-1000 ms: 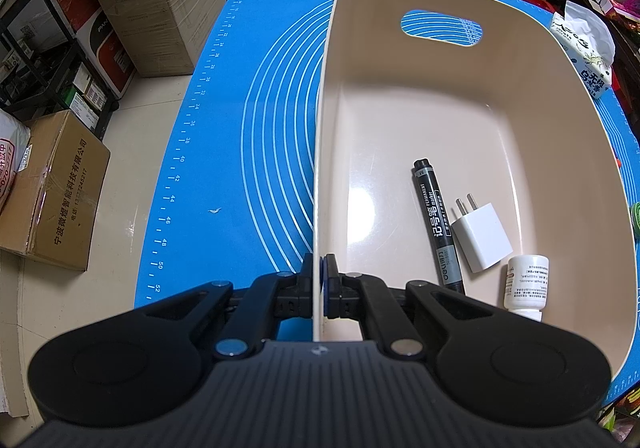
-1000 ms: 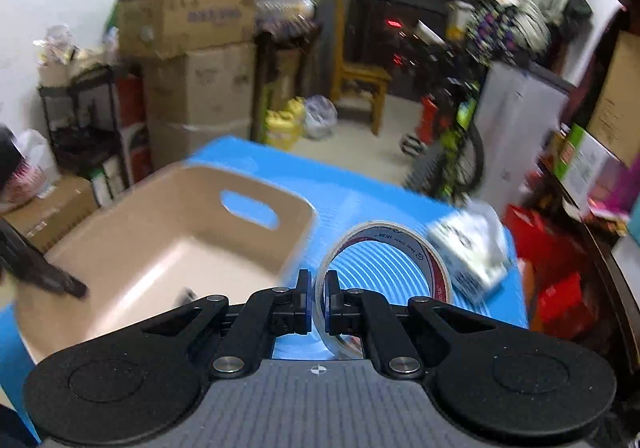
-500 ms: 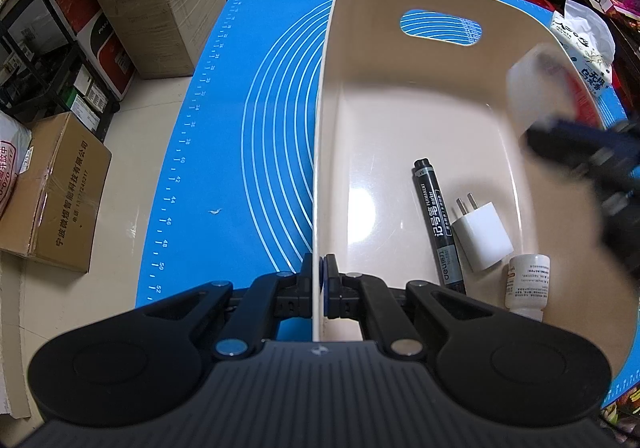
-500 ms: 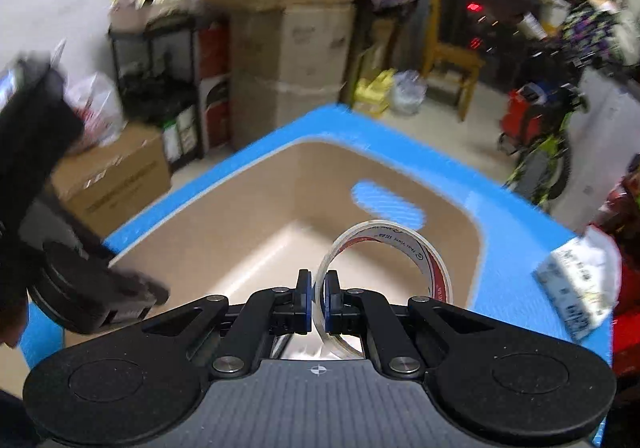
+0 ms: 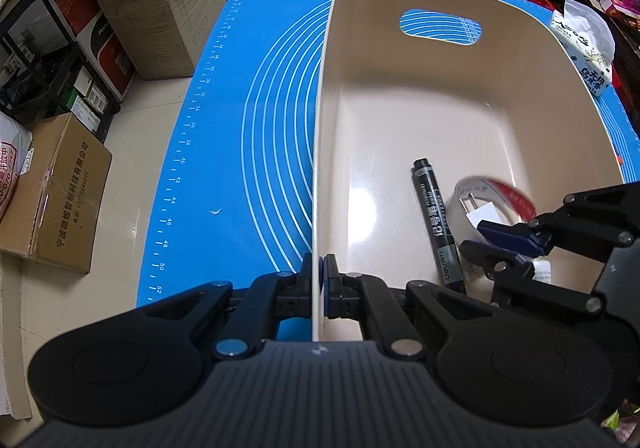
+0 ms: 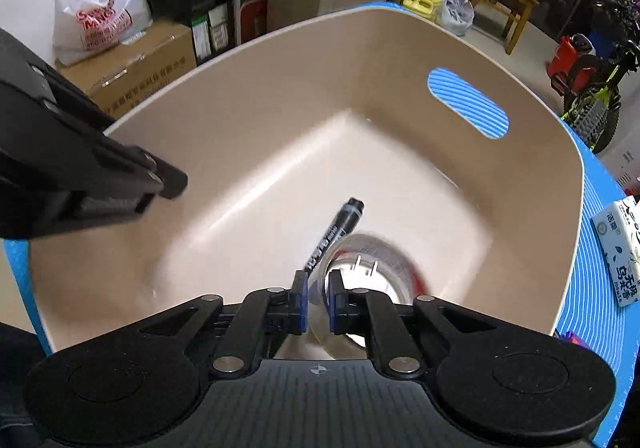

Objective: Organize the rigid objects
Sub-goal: 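Carry the tape roll into the bin and open the right tool, then move the right tool to the black TV remote and grasp it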

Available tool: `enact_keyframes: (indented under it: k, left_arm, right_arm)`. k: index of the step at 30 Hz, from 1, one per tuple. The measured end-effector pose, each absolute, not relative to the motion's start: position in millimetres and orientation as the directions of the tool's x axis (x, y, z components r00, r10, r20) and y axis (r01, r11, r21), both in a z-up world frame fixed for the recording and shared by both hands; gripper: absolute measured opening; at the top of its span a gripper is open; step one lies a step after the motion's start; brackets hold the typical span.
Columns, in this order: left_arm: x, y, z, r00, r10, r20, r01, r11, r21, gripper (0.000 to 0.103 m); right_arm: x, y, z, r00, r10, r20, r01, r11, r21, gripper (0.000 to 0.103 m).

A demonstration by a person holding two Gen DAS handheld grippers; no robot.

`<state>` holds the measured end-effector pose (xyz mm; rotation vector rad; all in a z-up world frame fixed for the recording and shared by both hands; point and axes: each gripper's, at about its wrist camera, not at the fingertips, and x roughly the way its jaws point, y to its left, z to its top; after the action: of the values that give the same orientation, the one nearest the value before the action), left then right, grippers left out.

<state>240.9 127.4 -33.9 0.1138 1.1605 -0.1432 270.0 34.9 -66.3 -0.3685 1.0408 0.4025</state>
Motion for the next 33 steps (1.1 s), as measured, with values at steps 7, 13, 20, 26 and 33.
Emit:
enact_keyframes:
  k: [7, 13, 20, 26, 33]
  left_arm:
    - [241, 127, -34, 0.391, -0.053, -0.919, 0.171, 0.985, 0.016, 0.005]
    - [241, 127, -34, 0.391, -0.054, -0.919, 0.171, 0.985, 0.015, 0.005]
    - [241, 127, -33, 0.391, -0.054, -0.919, 0.171, 0.985, 0.015, 0.005]
    - [241, 127, -34, 0.391, -0.054, -0.919, 0.171, 0.985, 0.015, 0.005]
    - [242, 128, -33, 0.391, -0.054, -0.919, 0.17, 0.985, 0.014, 0.005]
  right_arm:
    - [265, 19, -53, 0.499, 0.168, -0.85, -0.446, 0.891, -0.086, 0.062]
    - [252, -12, -20, 0.603, 0.18, -0.777, -0.376, 0.923, -0.079, 0.074]
    - [240, -65, 18, 0.731, 0.114, -0.673, -0.226, 0.971, -0.081, 0.08]
    - [234, -120, 11, 0.76, -0.022, -0.649, -0.043, 0.996, -0.084, 0.082]
    - [245, -155, -47, 0.682, -0.11, -0.723, 0.055, 0.994, -0.098, 0.083]
